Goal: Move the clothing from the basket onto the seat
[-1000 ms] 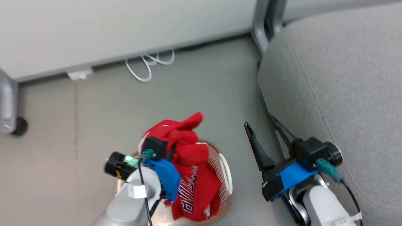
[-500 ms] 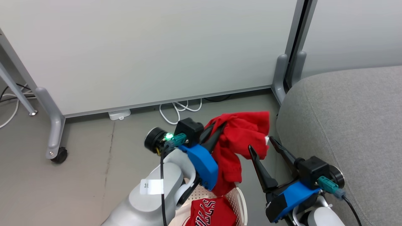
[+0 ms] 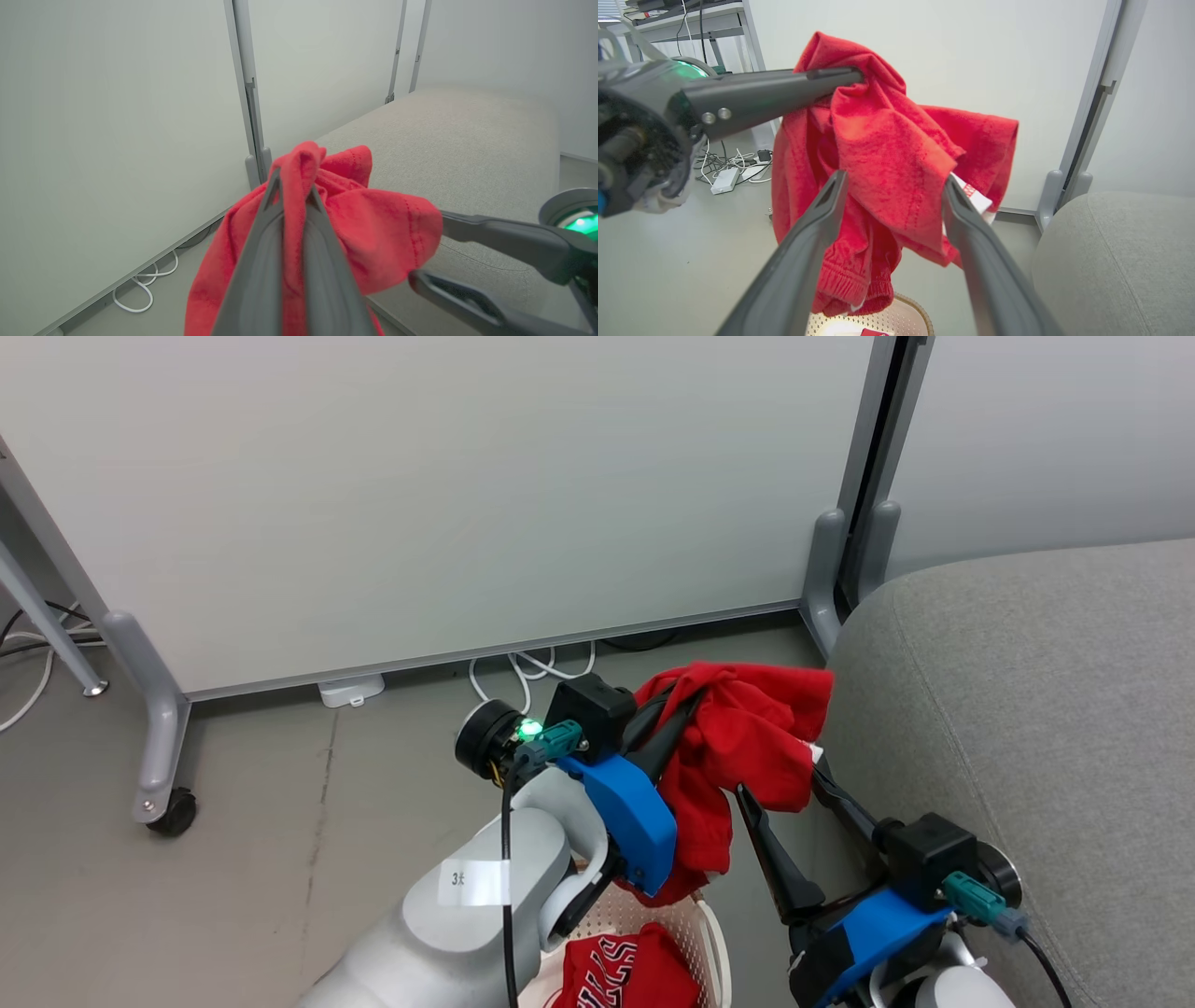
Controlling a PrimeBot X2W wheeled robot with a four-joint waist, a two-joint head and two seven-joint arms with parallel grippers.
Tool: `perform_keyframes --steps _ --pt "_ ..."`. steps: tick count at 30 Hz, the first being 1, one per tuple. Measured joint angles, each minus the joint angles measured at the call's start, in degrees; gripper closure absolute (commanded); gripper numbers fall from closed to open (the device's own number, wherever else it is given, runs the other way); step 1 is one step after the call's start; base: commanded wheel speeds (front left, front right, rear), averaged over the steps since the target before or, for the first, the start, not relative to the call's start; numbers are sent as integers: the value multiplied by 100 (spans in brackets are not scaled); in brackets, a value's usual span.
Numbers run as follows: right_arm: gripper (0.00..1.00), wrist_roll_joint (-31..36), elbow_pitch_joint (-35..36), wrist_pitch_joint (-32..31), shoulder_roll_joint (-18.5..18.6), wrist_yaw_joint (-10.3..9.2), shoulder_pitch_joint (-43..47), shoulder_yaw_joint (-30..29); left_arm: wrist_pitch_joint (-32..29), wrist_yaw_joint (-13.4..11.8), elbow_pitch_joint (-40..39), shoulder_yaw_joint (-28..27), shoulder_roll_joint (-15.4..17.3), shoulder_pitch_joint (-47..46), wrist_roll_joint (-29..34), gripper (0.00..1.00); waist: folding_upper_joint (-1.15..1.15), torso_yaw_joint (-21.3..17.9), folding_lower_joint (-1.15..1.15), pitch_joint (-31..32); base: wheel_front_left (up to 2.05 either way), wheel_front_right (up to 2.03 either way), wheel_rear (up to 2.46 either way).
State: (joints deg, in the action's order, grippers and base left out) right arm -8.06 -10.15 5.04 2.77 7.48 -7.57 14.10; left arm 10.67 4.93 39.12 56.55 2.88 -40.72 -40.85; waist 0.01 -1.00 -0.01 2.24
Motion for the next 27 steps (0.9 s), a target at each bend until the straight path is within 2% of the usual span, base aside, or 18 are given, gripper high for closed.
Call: perform_keyframes --steps 9,16,26,27 --pt "0 -49 -292 -71 0 0 -7 47 80 -36 31 277 0 -120 -221 100 0 4 0 -49 0 0 0" --pt "0 -80 -705 -74 0 0 -463 389 129 -86 9 486 1 -214 -403 100 0 7 1 -95 0 0 0" --pt "0 -208 -1610 269 2 0 -1236 712 202 -109 22 708 0 -322 -608 100 0 -7 1 -148 0 0 0" --pt "51 -231 -1697 278 2 0 -1277 746 204 -110 20 727 0 -331 -616 100 0 0 1 -150 0 0 0"
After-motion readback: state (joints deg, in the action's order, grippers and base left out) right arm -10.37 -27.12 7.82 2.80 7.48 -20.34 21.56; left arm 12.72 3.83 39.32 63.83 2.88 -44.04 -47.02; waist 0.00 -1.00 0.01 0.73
